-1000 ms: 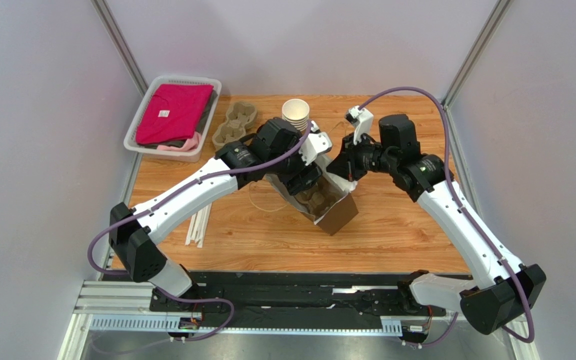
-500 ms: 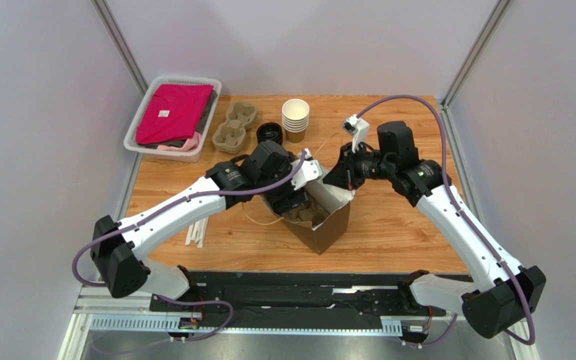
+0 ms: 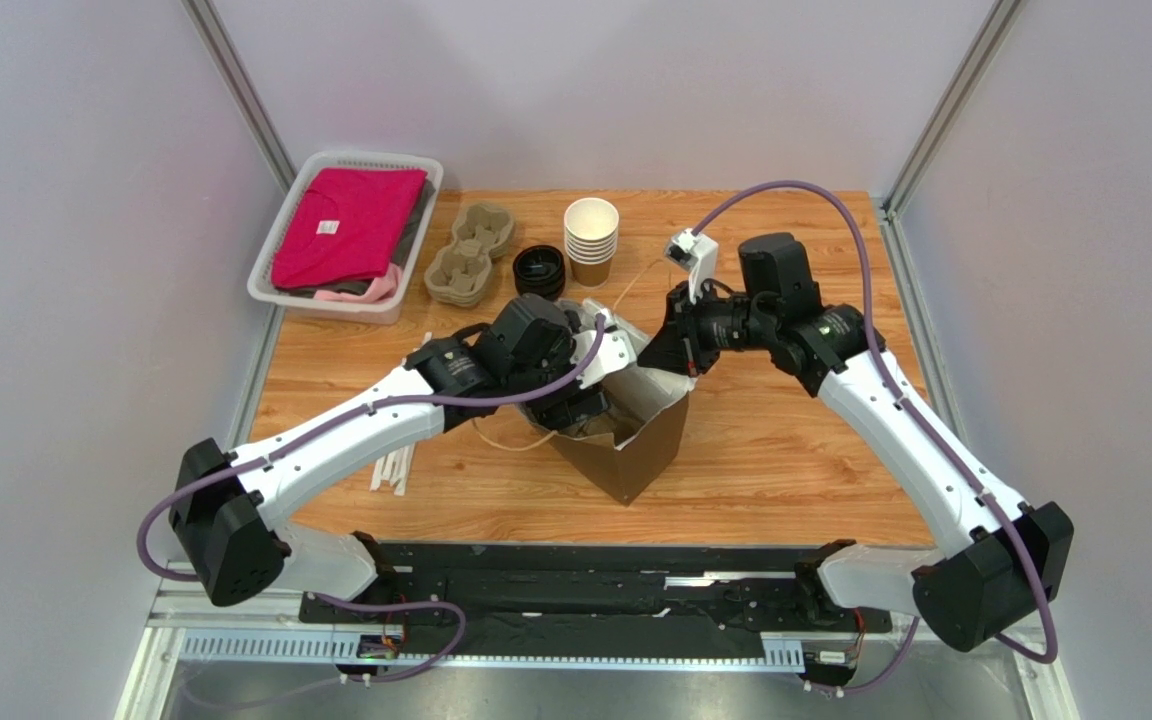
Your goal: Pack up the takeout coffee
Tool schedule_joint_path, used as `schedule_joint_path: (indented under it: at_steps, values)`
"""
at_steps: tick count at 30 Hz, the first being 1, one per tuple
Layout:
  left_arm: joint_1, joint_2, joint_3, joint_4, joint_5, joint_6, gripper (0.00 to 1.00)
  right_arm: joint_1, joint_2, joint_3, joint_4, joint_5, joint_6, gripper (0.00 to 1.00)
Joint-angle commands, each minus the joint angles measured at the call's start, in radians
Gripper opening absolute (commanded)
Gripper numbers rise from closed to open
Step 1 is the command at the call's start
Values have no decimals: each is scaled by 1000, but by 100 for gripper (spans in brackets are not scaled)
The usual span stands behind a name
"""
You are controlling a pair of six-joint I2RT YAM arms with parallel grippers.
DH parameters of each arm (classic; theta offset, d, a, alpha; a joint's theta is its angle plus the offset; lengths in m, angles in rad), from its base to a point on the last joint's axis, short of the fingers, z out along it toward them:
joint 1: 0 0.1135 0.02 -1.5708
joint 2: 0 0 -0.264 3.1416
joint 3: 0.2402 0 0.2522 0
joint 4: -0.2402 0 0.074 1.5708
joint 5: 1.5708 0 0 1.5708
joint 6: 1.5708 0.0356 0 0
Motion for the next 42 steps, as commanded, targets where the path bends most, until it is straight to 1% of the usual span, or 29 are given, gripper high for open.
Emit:
schedule_joint_path:
  at_steps: [1, 2, 5, 10, 14, 16, 24, 28, 32, 34, 36, 39, 42]
  values:
    - [1, -96, -88, 128, -43, -10, 32, 22, -105, -5, 116, -20, -30, 0]
    - [1, -122, -111, 183, -71, -7, 32, 29, -125, -33, 131, -15, -47, 0]
    - [1, -155, -185, 268, -93, 6, 32, 77, -182, -68, 159, 23, -108, 0]
    - [1, -165, -263, 348, -119, 24, 31, 143, -208, -101, 154, 75, -194, 0]
    - [-1, -186, -326, 447, -124, 46, 31, 155, -196, -119, 167, 89, -204, 0]
    - [-1, -186, -355, 472, -127, 55, 31, 163, -188, -119, 171, 92, -204, 0]
    - [-24, -202, -432, 619, -136, 124, 30, 163, -137, -98, 184, 75, -164, 0]
    - [-32, -217, -417, 621, -145, 164, 30, 163, -116, -76, 180, 58, -155, 0]
    - [-32, -248, -386, 537, -135, 164, 29, 157, -96, -56, 182, 35, -138, 0]
    - [-36, -249, -383, 525, -138, 180, 27, 145, -72, -44, 180, 5, -124, 0]
    - [-39, -239, -375, 512, -159, 178, 27, 125, -53, -26, 179, -41, -113, 0]
    - [-39, -208, -320, 454, -179, 158, 26, 105, -16, 11, 139, -99, -112, 0]
    - [-39, -173, -309, 463, -184, 141, 26, 91, 16, 30, 118, -142, -119, 0]
